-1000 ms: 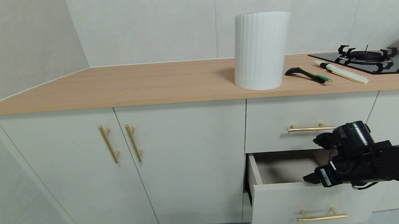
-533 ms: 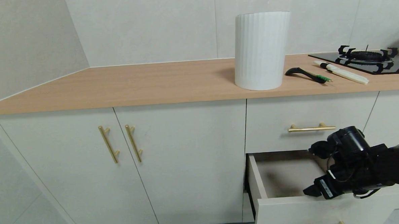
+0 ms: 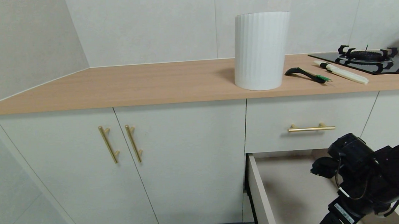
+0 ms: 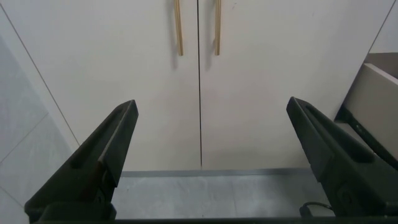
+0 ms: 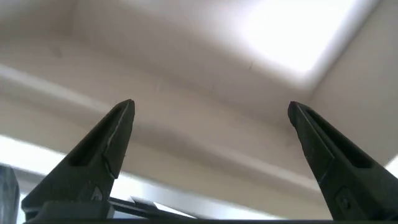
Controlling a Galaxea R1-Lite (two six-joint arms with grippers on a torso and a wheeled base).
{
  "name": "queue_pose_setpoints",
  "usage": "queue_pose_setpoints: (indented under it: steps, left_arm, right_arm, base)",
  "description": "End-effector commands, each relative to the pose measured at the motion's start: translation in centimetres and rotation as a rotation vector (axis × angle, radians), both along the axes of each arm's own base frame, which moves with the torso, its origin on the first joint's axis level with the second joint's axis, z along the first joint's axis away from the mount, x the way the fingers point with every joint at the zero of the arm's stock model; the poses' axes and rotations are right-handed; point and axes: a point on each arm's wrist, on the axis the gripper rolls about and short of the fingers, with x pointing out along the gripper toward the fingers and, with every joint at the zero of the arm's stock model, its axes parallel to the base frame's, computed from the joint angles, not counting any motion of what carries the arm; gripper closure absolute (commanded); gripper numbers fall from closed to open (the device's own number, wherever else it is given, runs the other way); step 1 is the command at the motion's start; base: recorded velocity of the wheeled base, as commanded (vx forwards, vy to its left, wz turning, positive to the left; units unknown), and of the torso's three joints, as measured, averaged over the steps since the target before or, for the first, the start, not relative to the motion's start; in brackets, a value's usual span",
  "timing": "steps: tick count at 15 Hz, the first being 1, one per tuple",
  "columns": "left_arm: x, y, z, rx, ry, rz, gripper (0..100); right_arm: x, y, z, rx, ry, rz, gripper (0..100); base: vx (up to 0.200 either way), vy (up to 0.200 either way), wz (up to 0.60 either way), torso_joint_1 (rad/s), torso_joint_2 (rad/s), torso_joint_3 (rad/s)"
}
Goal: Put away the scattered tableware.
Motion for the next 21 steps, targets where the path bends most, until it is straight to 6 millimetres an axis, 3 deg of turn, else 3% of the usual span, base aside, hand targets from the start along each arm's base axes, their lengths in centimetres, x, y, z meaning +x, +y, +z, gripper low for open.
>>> queue_pose_setpoints:
  steps: [1, 3, 6, 8, 10, 15, 21]
  left_arm:
    - [0.0, 0.0, 0.0, 0.001, 0.000, 0.000, 0]
    - [0.0, 0.0, 0.0, -0.001, 0.000, 0.002, 0]
    - [0.0, 0.0, 0.0, -0.001, 0.000, 0.000, 0]
    - [0.0, 0.0, 0.0, -0.001, 0.000, -0.001, 0]
    - [0.0, 0.0, 0.0, -0.001, 0.000, 0.002, 0]
    - [0.0, 0.0, 0.0, -0.001, 0.000, 0.000, 0]
    - [0.0, 0.0, 0.0, -0.001, 0.000, -0.001, 0]
  right_arm:
    - [-0.3, 0.0, 1.0, 0.014, -0.041, 0.003, 0]
    - [0.0, 0.0, 1.4, 0.024, -0.068, -0.003, 0]
    - [2.2, -0.2, 4.3, 0.135, -0.188, -0.175, 0]
    - [2.8, -0.9, 6.7, 0.227, -0.322, -0.275, 0]
    - [3.1, -1.8, 7.7, 0.260, -0.424, -0.305, 0]
    - [2.6, -2.2, 8.3, 0.270, -0.468, -0.311, 0]
    - [2.8, -2.2, 7.9, 0.261, -0.455, -0.309, 0]
  base:
    - [0.000, 0.000, 0.00, 0.000, 0.00, 0.000]
    - [0.000, 0.000, 0.00, 0.000, 0.00, 0.000]
    - [0.000, 0.000, 0.00, 0.000, 0.00, 0.000]
    - [0.000, 0.000, 0.00, 0.000, 0.00, 0.000]
    - [0.000, 0.000, 0.00, 0.000, 0.00, 0.000]
    - [0.000, 0.000, 0.00, 0.007, -0.02, -0.015]
    - [0.000, 0.000, 0.00, 0.111, -0.37, -0.268]
